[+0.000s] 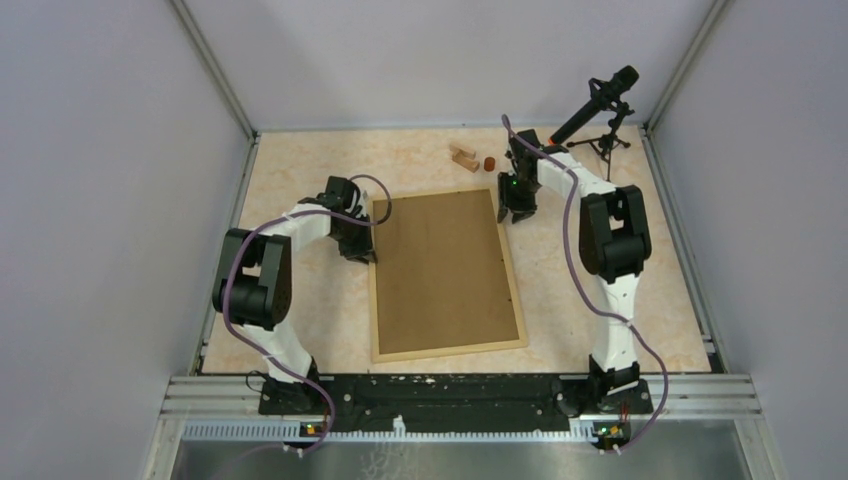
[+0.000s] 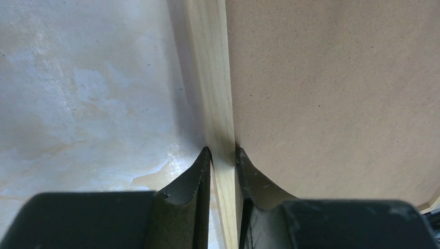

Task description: Put the photo into the frame

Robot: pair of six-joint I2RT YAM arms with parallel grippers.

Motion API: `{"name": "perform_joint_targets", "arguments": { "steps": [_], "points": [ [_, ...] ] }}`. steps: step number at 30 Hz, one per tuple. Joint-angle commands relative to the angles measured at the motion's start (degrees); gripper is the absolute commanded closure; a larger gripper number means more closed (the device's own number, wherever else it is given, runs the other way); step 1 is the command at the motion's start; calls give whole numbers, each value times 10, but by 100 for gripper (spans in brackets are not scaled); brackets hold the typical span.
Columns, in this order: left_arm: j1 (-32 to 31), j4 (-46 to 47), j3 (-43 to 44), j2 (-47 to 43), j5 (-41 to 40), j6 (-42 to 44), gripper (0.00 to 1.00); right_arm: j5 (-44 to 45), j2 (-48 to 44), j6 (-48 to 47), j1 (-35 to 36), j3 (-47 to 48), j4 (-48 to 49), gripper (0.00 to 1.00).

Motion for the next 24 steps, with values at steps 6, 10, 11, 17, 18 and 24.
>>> {"name": "perform_joint_targets", "arguments": {
  "steps": [6, 10, 11, 17, 18, 24],
  "points": [
    [3, -2, -2, 16, -39, 13, 97, 35, 15, -8, -16, 50, -18, 60],
    [3, -1, -2, 16, -37, 13, 100, 24, 19, -14, -10, 51, -13, 60],
    [3, -2, -2, 17, -36, 12, 100, 20, 15, -14, -9, 48, -8, 60],
    [3, -2, -2, 17, -34, 12, 100, 5, -21, 3, -9, 32, 23, 57],
    [3, -2, -2, 17, -34, 12, 100, 2, -24, 4, -9, 30, 26, 56],
    [3, -1, -2, 14, -33, 11, 100, -7, 15, -12, -7, 47, -7, 57]
  ]
}}
